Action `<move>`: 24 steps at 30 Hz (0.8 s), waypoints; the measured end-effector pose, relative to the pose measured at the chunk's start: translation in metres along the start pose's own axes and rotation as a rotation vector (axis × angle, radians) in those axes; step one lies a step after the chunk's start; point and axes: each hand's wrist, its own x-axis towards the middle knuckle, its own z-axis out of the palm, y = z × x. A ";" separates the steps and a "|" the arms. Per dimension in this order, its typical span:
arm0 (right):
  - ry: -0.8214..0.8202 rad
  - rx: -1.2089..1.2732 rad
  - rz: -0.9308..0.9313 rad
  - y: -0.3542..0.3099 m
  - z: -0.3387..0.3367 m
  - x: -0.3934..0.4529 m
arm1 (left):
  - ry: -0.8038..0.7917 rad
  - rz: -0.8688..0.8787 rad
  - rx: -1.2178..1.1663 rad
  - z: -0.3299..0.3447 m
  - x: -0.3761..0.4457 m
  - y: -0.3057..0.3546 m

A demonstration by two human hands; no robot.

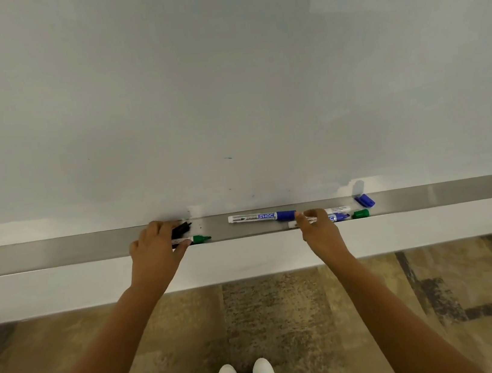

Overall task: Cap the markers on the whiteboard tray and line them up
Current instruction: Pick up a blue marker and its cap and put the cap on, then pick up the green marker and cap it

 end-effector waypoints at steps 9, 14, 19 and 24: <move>0.195 -0.044 0.025 0.035 -0.039 0.002 | 0.021 -0.061 -0.038 0.001 0.005 0.010; 0.385 -0.301 -0.054 0.048 -0.079 0.017 | -0.005 -0.061 -0.061 -0.003 0.004 0.007; 0.158 -0.515 -0.149 0.054 -0.088 0.030 | 0.101 0.020 -0.025 -0.004 -0.009 0.002; 0.004 -0.601 -0.199 0.051 -0.097 0.035 | 0.093 0.157 0.085 -0.003 -0.015 0.000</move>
